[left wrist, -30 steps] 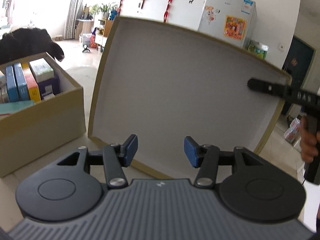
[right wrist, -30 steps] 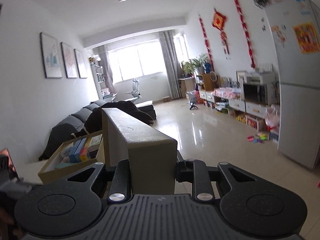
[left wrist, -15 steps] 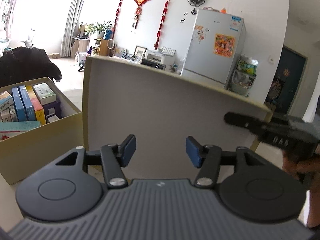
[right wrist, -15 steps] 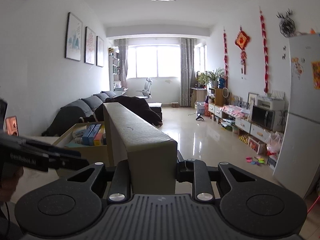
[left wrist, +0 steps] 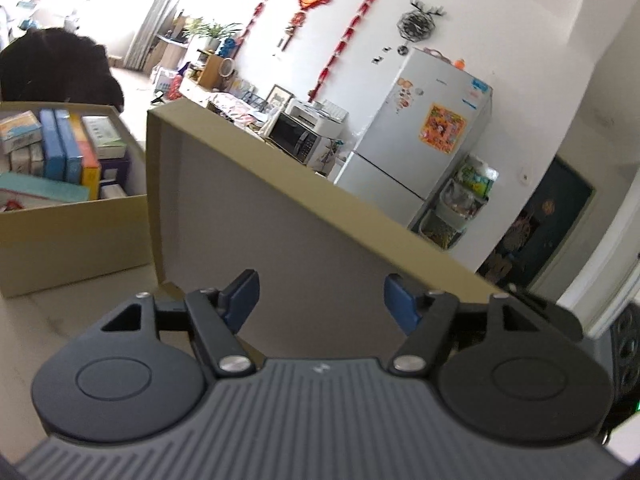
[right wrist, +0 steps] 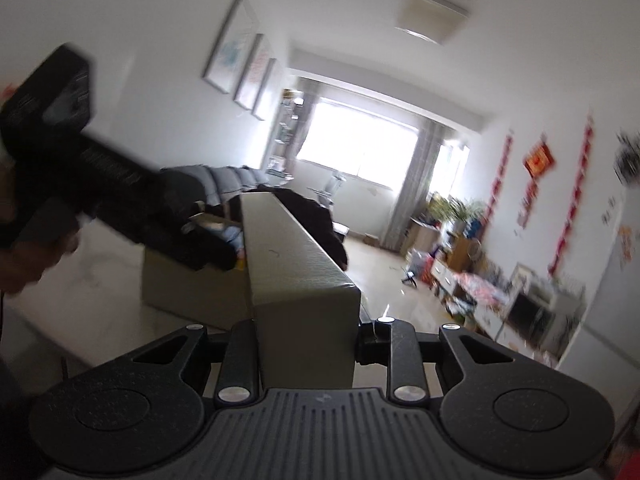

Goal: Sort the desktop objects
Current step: 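Flip the lid over above the beige box with both tools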

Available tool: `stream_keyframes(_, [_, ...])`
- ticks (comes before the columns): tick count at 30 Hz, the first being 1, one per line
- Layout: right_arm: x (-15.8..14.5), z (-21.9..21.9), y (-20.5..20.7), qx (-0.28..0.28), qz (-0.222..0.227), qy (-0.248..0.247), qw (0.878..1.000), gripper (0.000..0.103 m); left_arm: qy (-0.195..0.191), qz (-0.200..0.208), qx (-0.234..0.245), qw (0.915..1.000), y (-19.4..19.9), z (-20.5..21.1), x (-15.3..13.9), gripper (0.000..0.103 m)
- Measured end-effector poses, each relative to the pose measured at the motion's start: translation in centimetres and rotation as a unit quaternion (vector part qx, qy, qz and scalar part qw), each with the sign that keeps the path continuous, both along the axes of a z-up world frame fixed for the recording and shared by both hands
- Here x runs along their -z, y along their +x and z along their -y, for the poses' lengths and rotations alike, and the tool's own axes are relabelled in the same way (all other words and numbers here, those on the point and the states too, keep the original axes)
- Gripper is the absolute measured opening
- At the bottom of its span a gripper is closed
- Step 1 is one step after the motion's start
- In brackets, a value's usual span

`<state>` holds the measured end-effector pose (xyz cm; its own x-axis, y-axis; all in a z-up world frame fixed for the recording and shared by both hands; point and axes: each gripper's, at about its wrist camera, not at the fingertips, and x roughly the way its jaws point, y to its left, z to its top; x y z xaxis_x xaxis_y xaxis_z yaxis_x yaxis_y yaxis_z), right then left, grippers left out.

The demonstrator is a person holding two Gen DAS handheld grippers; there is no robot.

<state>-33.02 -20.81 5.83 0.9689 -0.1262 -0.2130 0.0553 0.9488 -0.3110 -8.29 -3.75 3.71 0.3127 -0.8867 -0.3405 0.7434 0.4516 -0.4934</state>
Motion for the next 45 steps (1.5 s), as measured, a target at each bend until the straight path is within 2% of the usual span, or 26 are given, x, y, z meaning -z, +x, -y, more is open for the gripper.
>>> stream_keyframes(3, [0.4,-2.0,-0.1,-0.018,0.002,-0.028,0.999,0.031,0.003,-0.014,-0.009,0.9998,0.2,-0.9,0.3,0.069])
stream_keyframes(10, [1.3,-5.8,-0.1,-0.064,0.0,-0.077,0.995,0.032,-0.022,-0.087,-0.029,0.9955,1.3,-5.3,2.4,0.071])
stream_keyframes(15, [2.3,-8.5,0.0,-0.093,-0.002,-0.119,0.988,0.032,-0.028,-0.1,-0.071,0.9921,1.3,-8.5,3.1,0.071])
stream_keyframes(21, [2.9,-11.1,0.4,-0.114,-0.008,-0.163,0.98,0.032,-0.088,-0.15,-0.094,0.9802,1.1,-12.1,4.6,0.075])
stream_keyframes(25, [3.4,-12.6,0.6,-0.123,-0.013,-0.19,0.974,0.033,-0.107,-0.177,-0.092,0.9741,0.8,-12.6,5.3,0.075])
stream_keyframes(27, [3.8,-13.5,1.0,-0.127,-0.016,-0.212,0.969,0.033,-0.117,-0.178,-0.085,0.9734,0.5,-12.5,5.2,0.076])
stream_keyframes(30, [5.2,-15.2,0.5,-0.139,-0.021,-0.249,0.958,0.033,-0.107,-0.174,-0.088,0.9749,0.3,-11.9,5.1,0.076])
stream_keyframes(33, [6.2,-16.8,0.4,-0.151,-0.024,-0.28,0.948,0.034,-0.099,-0.185,-0.095,0.9732,0.4,-11.5,5.7,0.071])
stream_keyframes(34, [6.5,-17.1,0.4,-0.156,-0.024,-0.287,0.945,0.034,-0.097,-0.19,-0.099,0.9719,0.5,-11.5,6.0,0.066])
stream_keyframes(35, [6.8,-17.5,0.3,-0.162,-0.025,-0.294,0.942,0.035,-0.095,-0.195,-0.108,0.9704,0.5,-11.6,6.2,0.057])
stream_keyframes(37, [7.2,-18.1,0.4,-0.169,-0.026,-0.304,0.937,0.035,-0.107,-0.21,-0.121,0.9643,0.7,-12.0,6.9,0.051])
stream_keyframes(40, [7.5,-18.6,1.0,-0.183,-0.046,-0.301,0.935,0.046,-0.121,-0.225,-0.124,0.9588,0.9,-12.4,7.2,0.042])
stream_keyframes(42, [7.7,-18.6,1.3,-0.195,-0.063,-0.295,0.933,0.059,-0.122,-0.226,-0.123,0.9586,0.8,-12.4,7.2,0.042])
stream_keyframes(45, [8.0,-18.3,1.7,-0.201,-0.077,-0.285,0.934,0.062,-0.125,-0.235,-0.116,0.9568,1.2,-12.4,7.4,0.042])
